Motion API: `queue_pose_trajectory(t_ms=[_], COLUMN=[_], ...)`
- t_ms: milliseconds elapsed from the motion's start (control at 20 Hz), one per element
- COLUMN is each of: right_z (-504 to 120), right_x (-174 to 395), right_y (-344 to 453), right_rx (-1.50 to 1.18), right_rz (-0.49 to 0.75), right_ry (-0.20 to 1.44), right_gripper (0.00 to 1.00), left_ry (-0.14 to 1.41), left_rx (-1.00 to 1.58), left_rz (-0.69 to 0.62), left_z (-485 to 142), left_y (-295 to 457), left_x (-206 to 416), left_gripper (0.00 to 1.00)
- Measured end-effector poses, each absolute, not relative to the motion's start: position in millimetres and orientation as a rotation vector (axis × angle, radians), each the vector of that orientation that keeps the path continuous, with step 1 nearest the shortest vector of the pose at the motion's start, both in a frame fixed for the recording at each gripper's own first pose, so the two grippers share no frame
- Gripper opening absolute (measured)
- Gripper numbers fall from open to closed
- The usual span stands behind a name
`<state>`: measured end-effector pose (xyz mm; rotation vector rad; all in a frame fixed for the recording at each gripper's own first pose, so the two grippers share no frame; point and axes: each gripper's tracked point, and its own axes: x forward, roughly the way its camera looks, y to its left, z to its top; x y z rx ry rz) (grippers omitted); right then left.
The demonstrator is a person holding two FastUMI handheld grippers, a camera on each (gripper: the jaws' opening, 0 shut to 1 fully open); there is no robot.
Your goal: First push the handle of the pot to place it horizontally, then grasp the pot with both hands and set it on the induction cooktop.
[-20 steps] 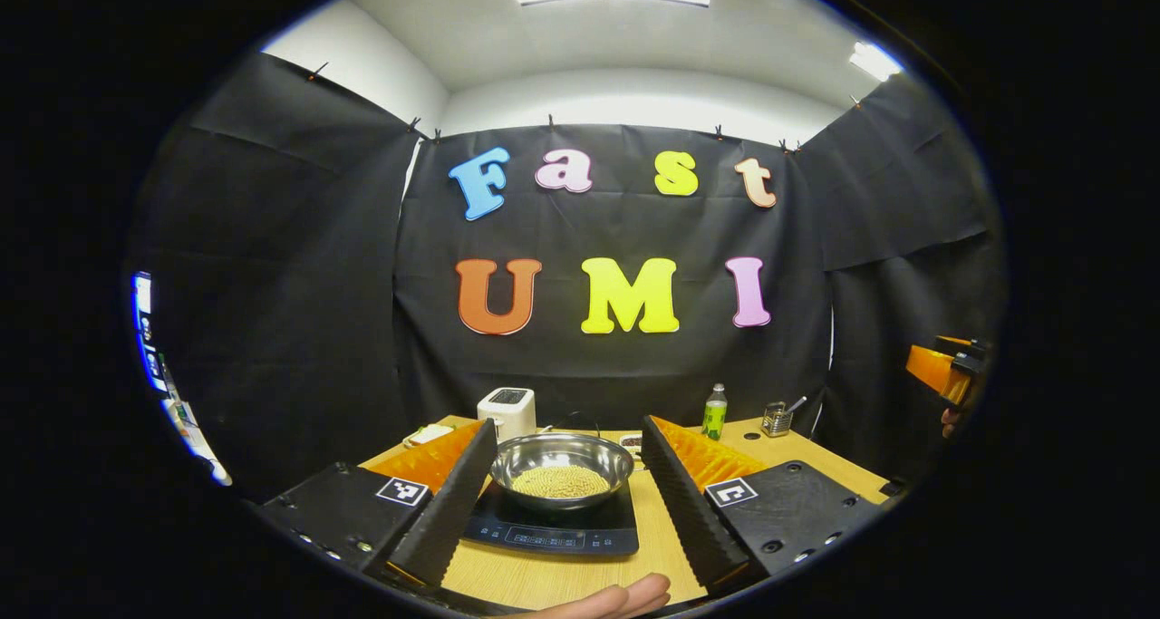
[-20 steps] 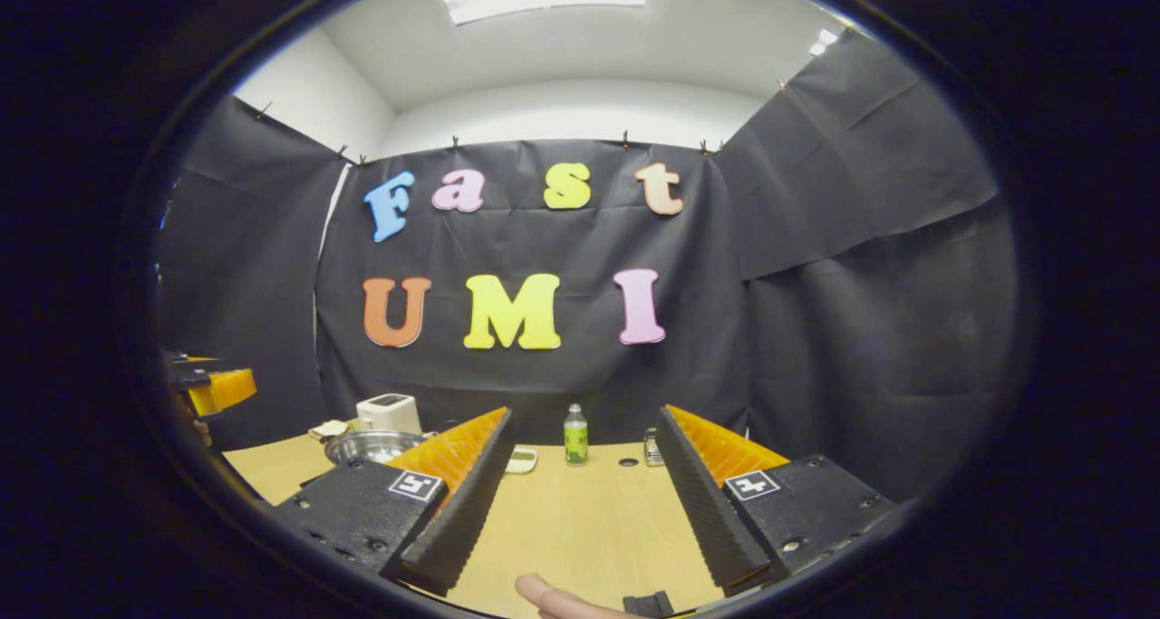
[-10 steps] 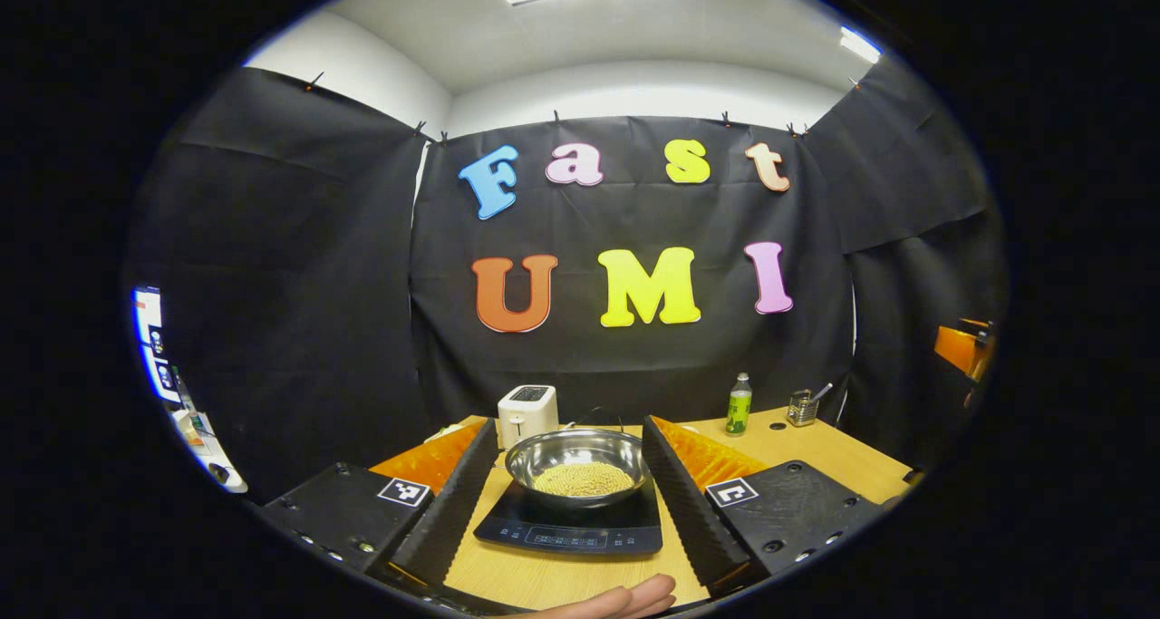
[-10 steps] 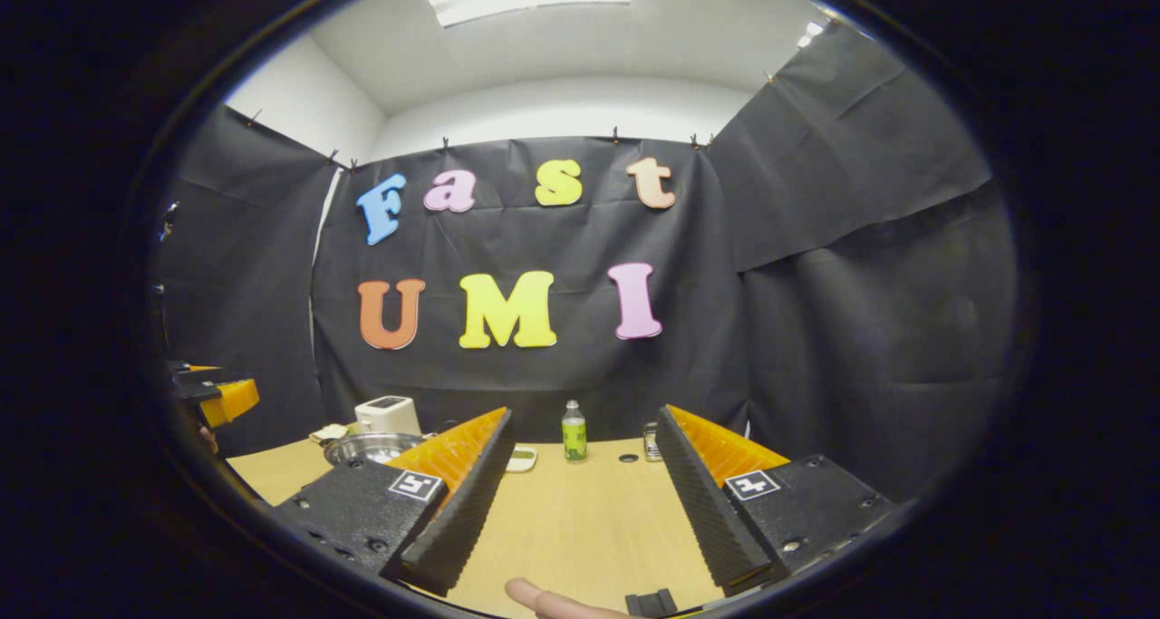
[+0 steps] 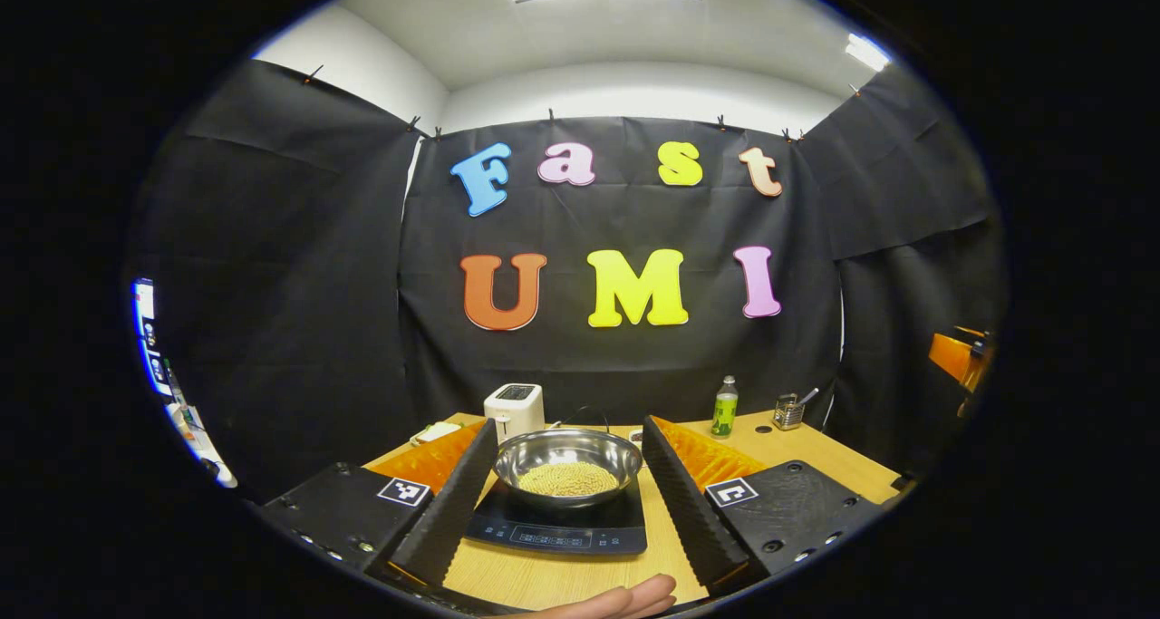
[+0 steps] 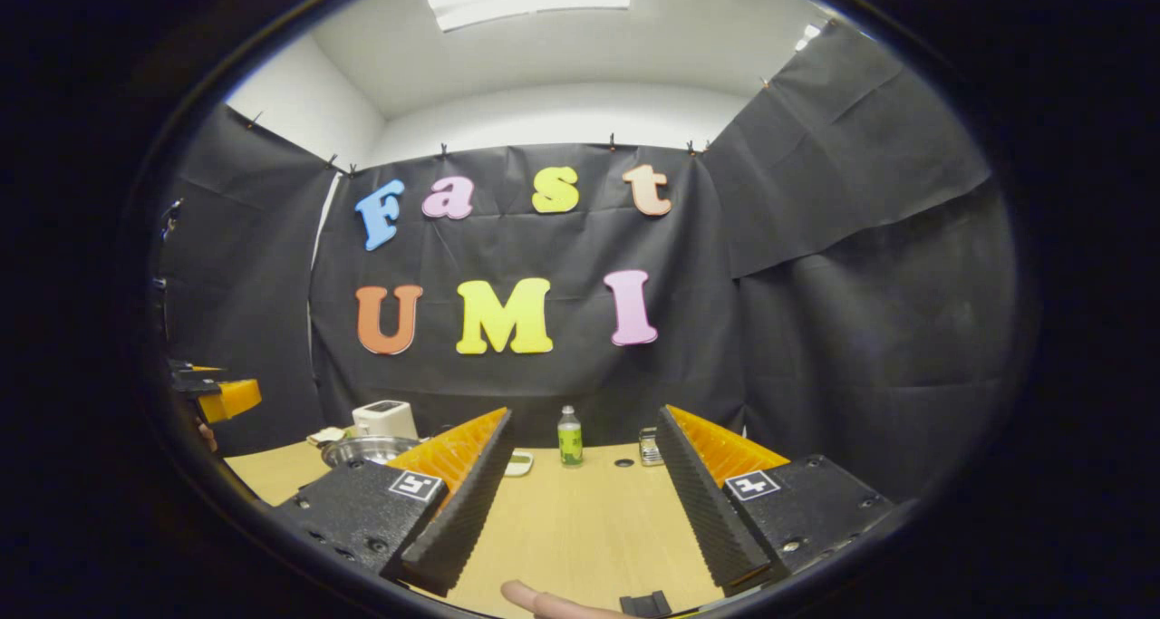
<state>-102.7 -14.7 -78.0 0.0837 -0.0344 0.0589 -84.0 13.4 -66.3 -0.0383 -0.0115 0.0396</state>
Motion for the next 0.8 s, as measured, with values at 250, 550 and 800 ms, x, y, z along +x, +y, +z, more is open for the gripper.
queue_pose_trajectory(t_ms=[250, 550, 800], right_z=[-66, -65, -58], right_x=[-109, -112, -109], right_y=[-15, -19, -25], right_rx=[0.096, 0.089, 0.103], right_rz=[0.078, 0.072, 0.058], right_ry=[-0.08, -0.082, -0.113], right_gripper=[0.96, 0.96, 0.98], left_ry=[-0.04, -0.055, -0.076], left_rx=[-0.031, -0.024, -0.052], left_rz=[0.01, -0.018, -0.031], left_z=[-55, -45, -39], left_y=[1, -15, -33], left_x=[-89, -87, -84], left_gripper=[0.94, 0.94, 0.94])
